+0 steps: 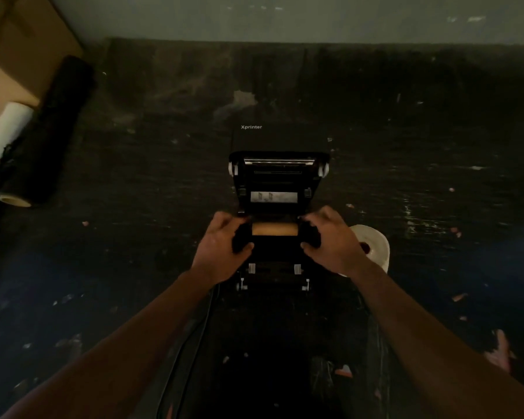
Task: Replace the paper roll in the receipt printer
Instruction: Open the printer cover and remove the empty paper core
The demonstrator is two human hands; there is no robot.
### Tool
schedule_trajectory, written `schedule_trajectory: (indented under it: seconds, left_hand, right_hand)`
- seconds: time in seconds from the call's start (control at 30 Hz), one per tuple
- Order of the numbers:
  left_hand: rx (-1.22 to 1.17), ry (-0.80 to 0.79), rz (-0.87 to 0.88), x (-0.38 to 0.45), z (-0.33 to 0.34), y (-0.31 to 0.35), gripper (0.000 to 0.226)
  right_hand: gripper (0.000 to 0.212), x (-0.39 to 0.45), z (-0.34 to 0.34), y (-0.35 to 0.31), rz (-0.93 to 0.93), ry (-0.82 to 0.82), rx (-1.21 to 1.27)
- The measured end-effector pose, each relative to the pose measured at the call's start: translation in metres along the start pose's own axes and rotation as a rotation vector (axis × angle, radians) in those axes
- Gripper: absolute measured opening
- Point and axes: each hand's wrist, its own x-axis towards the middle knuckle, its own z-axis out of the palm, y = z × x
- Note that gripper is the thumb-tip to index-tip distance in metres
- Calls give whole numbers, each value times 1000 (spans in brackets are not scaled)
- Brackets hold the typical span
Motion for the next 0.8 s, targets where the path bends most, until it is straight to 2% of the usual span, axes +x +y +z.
schedule_trajectory:
  seconds: [0.1, 0.2, 0.27, 0.33, 0.4, 0.5, 0.6, 0.7, 0.77, 0.8]
  left_hand:
    - [89, 57, 31, 7, 1, -1, 48]
    - [55, 70, 61, 14, -3, 1, 39]
    - [-95, 79, 47, 14, -10, 2, 35]
    - [-354, 44, -47, 11, -21, 7, 30]
    - [-620, 10, -125, 2, -28, 16, 28]
    - [-928, -10, -203, -28, -22, 33, 28]
    - [-955, -23, -249, -67, 1, 45, 38]
    - [-958, -80, -329, -98, 22, 49, 39]
    - [-938, -103, -355, -113, 34, 58, 33]
    - [-929, -93, -363, -118, 40, 64, 27]
  right_hand:
    - [46, 6, 1, 1, -21, 49, -20]
    - [37, 9, -6, 0, -25, 52, 55]
    - [33, 6, -15, -4, -41, 65, 197]
    - [31, -1, -27, -12, -15, 90, 444]
    - [26, -16, -37, -21, 39, 97, 710]
    - [21, -55, -39, -33, 130, 116, 959]
    - [16, -106, -16, -38, 275, 167, 1150]
    - [10, -150, 11, -31, 455, 212, 1351]
    - [11, -176, 24, -10, 574, 271, 1357]
    - [11, -187, 30, 5, 617, 340, 1245]
